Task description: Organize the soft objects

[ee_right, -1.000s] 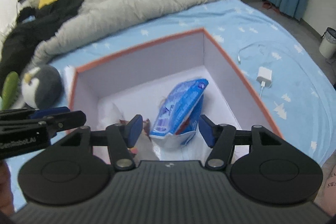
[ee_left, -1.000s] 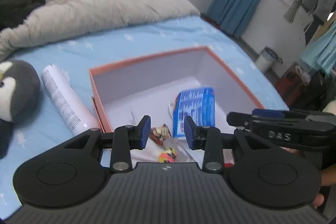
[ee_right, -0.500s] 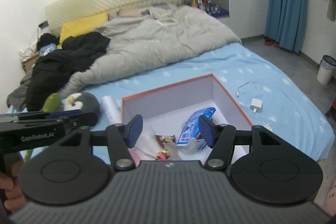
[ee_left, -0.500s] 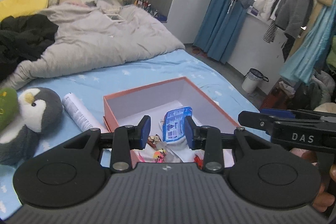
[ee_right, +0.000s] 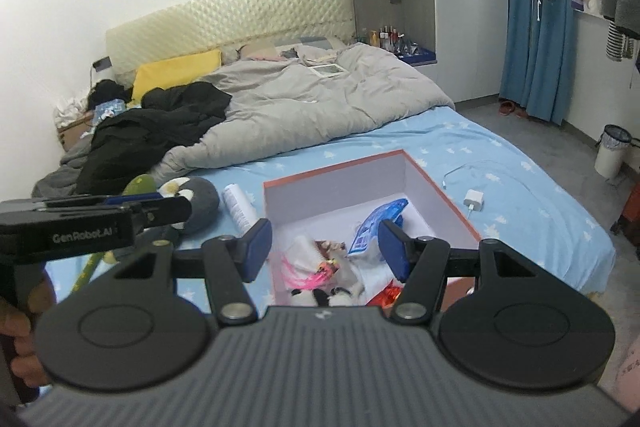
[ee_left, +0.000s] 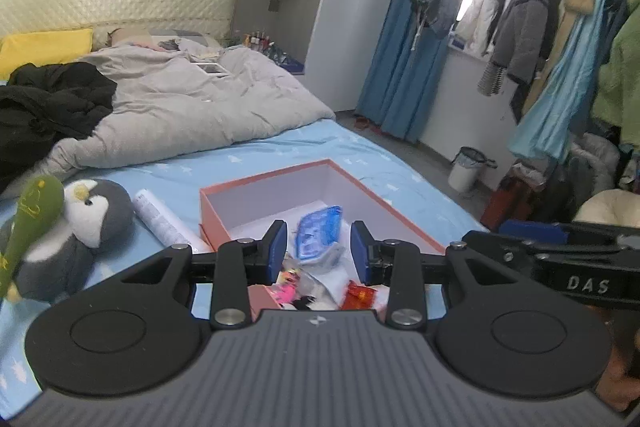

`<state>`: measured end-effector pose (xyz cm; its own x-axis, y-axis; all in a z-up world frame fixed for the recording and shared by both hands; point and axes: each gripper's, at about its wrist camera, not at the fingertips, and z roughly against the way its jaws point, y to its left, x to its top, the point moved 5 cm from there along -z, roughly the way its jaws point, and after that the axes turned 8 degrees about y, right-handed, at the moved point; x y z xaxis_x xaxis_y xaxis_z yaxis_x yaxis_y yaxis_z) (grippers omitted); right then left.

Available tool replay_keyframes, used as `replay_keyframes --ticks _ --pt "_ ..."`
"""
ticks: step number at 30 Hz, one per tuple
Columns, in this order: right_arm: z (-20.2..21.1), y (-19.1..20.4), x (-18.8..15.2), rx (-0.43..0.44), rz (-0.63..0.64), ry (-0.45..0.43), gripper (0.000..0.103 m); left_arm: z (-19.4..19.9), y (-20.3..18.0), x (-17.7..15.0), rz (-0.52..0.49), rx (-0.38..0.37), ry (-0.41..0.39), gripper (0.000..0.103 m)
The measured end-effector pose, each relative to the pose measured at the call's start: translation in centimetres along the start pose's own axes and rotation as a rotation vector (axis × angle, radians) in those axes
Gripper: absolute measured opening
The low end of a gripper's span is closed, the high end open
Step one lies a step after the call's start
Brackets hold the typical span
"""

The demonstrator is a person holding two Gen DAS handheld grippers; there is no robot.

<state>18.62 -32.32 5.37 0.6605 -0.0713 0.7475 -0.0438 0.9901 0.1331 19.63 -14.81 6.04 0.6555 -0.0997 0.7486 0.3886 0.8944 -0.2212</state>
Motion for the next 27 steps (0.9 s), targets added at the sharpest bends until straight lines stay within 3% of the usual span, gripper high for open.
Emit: replay_keyframes --ticks 11,16,27 --pt "2.3 1.6 -4.1 0.018 0.008 -0.04 0.062 4.3 -0.6 -3.5 0.024 0.01 -0.042 0.04" --pt "1.7 1.3 -5.6 0.017 -0.041 -0.046 0.062 4.2 -1.0 -4.5 0.02 -0.005 -0.039 0.04" --pt "1.8 1.7 -7.4 0.033 -0.025 -0.039 0.062 3.5 -0.4 -6.7 0.036 0.02 -0.014 0.04"
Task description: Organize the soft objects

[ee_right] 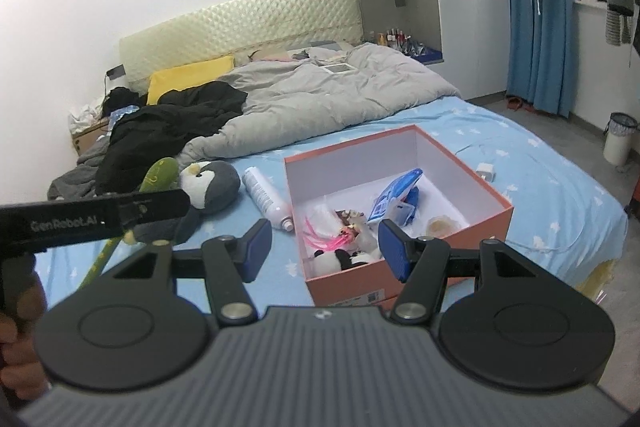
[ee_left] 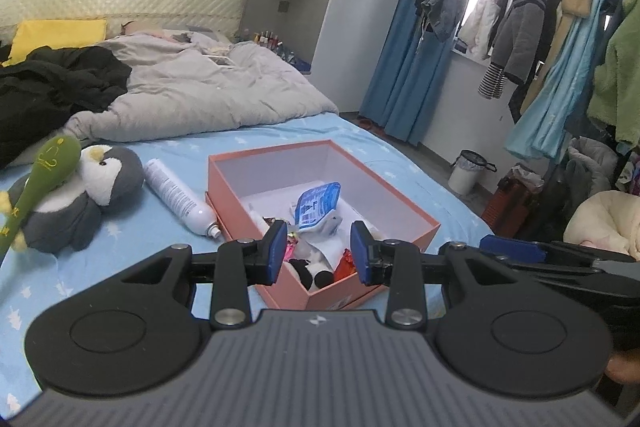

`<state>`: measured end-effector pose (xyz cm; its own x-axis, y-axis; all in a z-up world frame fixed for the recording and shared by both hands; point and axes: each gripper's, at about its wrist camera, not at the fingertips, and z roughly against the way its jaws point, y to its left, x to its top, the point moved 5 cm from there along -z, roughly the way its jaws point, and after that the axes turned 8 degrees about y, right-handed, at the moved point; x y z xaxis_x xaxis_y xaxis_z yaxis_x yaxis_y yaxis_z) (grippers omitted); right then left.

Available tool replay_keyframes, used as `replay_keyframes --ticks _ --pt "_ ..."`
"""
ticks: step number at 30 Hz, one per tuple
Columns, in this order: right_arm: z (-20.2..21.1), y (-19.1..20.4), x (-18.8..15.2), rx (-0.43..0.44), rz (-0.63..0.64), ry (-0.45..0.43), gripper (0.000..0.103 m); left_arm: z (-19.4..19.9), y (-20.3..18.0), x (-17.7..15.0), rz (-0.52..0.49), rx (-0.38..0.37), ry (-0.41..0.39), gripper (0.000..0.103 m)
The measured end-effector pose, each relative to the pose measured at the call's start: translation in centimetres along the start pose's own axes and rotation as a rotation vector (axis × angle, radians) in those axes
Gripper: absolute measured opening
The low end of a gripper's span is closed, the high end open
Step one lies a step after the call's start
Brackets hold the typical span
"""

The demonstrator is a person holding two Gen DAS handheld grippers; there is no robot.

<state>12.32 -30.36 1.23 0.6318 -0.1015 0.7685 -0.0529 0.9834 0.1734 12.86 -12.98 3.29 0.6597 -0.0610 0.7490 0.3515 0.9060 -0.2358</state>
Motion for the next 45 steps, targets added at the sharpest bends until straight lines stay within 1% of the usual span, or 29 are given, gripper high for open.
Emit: replay_keyframes --ticks 9,10,11,12,13,14,15,16,17,19,22,26,31,34,45 --pt "0.1 -0.1 0.0 -0.018 0.0 -0.009 0.062 -1.0 0.4 -0.1 0.003 -0.003 0.02 0.04" --pt "0.1 -0.1 0.0 -0.016 0.002 -0.01 0.062 -1.2 0.5 -0.1 0.006 -0.004 0.022 0.044" --pt "0.1 0.0 0.0 -0.017 0.004 -0.012 0.062 -1.3 0.6 -0.1 0.011 -0.007 0.025 0.055" --pt "0.2 -0.1 0.1 -0.017 0.007 -0.014 0.065 -1.4 0.7 0.0 0.016 -0.013 0.025 0.062" --pt "0.2 -0.2 0.1 -0.019 0.008 -0.015 0.07 -1.5 0.7 0.2 0.019 -0.017 0.024 0.073" --pt "0.3 -0.2 0.0 -0.019 0.004 -0.02 0.081 -1.5 0.8 0.2 0.02 -0.019 0.02 0.081" --pt "0.3 -0.4 0.1 -0.022 0.0 -0.023 0.091 -1.5 0.8 0.2 0.014 -0.014 0.016 0.085" --pt "0.3 -0.5 0.1 -0.032 0.0 -0.026 0.095 -1.5 0.7 0.2 0.007 -0.008 0.014 0.091" --pt "0.3 -0.7 0.2 -0.041 -0.001 -0.025 0.096 -1.4 0.7 0.3 0.001 -0.003 0.013 0.095" --pt "0.1 -0.9 0.1 -0.052 -0.002 -0.019 0.096 -1.4 0.7 0.3 0.0 -0.003 0.015 0.099" --pt "-0.1 -1.4 0.0 -0.058 -0.022 -0.015 0.096 -1.5 0.7 0.3 0.008 -0.006 0.025 0.101" --pt "-0.5 -1.5 -0.3 -0.068 -0.021 0.0 0.096 -1.7 0.6 0.2 -0.003 0.03 0.039 0.102" --pt "-0.8 -1.7 -0.4 -0.069 -0.026 0.009 0.096 -1.8 0.8 0.2 0.006 0.04 0.052 0.102" --pt "-0.8 -1.7 -0.4 -0.081 -0.018 0.008 0.096 -2.0 0.9 0.1 0.006 0.061 0.061 0.102" --pt "-0.9 -1.8 -0.8 -0.081 -0.027 0.013 0.096 -2.3 0.9 0.0 0.007 0.076 0.074 0.102"
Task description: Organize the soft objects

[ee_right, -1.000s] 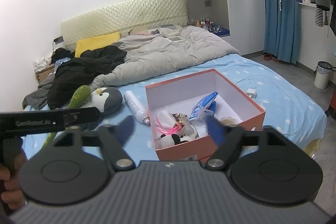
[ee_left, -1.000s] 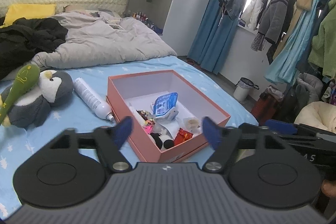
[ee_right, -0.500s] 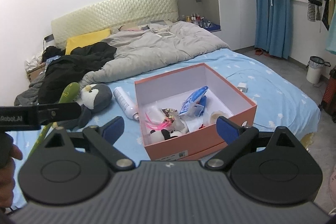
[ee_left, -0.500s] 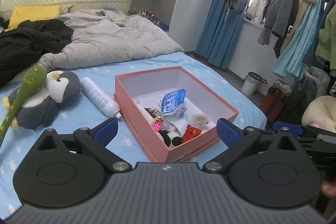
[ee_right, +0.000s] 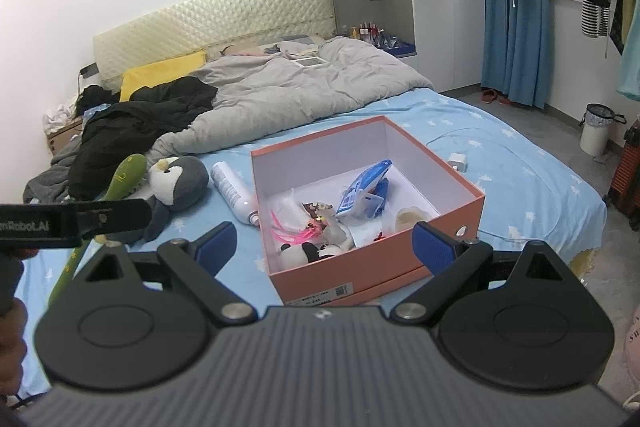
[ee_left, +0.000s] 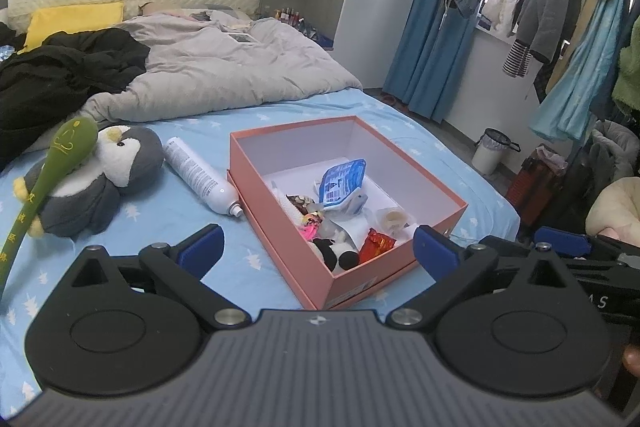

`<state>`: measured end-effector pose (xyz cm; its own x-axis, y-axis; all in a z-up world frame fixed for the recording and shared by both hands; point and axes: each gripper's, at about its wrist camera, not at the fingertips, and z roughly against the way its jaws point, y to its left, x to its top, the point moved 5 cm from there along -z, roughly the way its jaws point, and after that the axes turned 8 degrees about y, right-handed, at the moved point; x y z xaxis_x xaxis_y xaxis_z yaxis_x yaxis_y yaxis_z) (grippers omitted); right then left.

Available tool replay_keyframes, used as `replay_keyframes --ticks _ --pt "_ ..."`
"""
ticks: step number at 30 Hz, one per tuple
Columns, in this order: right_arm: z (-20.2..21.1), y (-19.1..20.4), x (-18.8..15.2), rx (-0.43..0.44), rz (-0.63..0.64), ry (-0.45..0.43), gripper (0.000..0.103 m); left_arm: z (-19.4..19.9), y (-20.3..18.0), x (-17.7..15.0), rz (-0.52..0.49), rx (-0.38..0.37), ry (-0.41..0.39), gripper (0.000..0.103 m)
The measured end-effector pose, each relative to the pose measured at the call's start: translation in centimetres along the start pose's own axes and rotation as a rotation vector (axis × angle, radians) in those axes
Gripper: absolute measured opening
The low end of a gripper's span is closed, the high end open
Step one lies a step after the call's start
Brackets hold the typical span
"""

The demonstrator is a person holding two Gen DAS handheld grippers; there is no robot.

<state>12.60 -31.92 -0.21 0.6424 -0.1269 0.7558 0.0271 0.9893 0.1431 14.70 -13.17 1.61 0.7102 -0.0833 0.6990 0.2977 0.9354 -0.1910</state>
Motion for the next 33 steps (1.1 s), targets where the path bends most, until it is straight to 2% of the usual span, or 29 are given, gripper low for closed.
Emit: replay_keyframes --ticks 33 --pt "-0.22 0.48 -0.32 0.005 0.003 0.01 0.096 0.49 0.04 0.38 -0.006 0.01 -0.009 0.102"
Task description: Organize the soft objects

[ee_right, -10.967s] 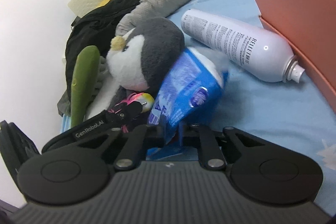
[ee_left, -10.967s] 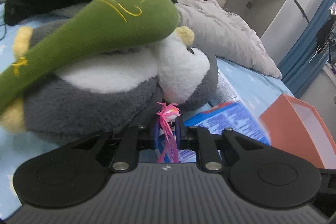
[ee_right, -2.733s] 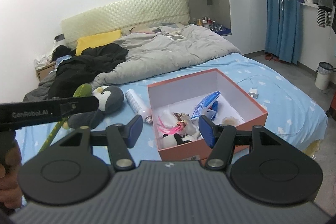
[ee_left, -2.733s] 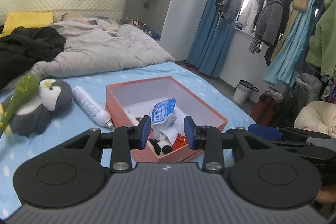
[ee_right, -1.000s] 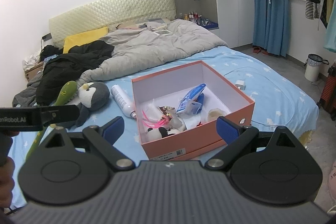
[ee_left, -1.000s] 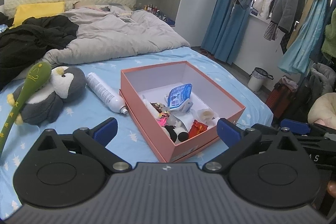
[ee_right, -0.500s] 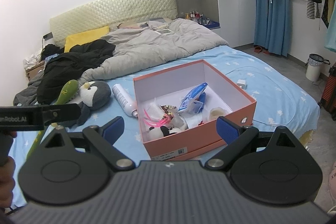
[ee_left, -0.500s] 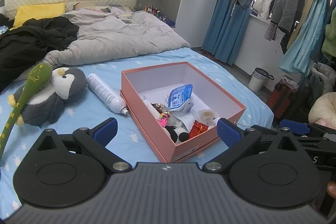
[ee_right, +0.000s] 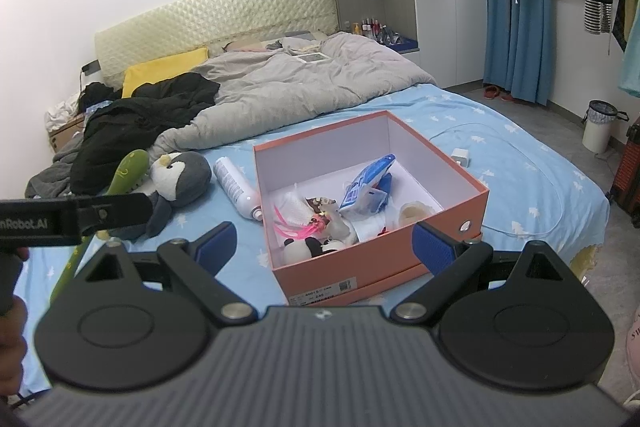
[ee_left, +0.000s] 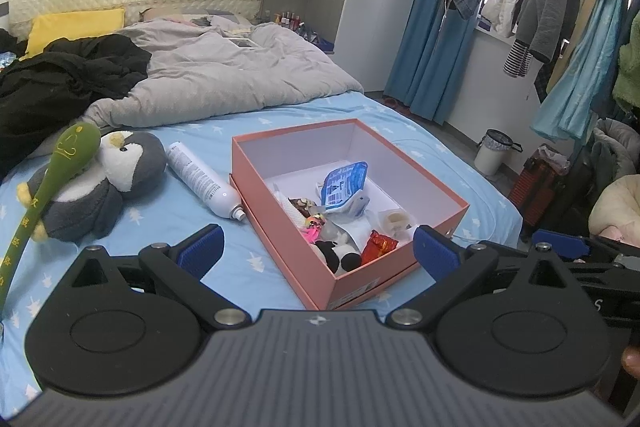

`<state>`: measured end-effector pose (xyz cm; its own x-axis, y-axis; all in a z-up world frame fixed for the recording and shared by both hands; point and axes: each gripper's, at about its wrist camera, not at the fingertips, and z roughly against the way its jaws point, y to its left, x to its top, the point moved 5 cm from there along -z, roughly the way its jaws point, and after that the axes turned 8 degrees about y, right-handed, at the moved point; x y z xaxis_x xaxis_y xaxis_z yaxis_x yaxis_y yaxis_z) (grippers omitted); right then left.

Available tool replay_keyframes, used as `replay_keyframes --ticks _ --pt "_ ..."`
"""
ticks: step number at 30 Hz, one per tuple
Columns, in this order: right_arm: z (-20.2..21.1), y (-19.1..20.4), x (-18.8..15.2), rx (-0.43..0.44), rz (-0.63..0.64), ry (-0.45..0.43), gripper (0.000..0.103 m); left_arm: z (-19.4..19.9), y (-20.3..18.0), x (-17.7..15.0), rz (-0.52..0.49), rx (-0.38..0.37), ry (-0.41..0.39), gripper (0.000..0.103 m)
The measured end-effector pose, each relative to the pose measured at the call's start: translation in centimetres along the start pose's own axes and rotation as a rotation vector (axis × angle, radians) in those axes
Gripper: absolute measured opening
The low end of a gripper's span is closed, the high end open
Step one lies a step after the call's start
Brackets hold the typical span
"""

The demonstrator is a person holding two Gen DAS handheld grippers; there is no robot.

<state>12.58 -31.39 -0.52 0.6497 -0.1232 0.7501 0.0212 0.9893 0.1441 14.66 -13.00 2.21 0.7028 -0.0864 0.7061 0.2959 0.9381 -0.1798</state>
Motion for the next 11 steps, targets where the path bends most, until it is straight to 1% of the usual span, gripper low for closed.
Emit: replay_keyframes --ticks 11 --pt "0.03 0.08 -0.15 0.002 0.005 -0.005 0.096 0.15 0.08 -0.14 -0.002 -0.005 -0.003 0.102"
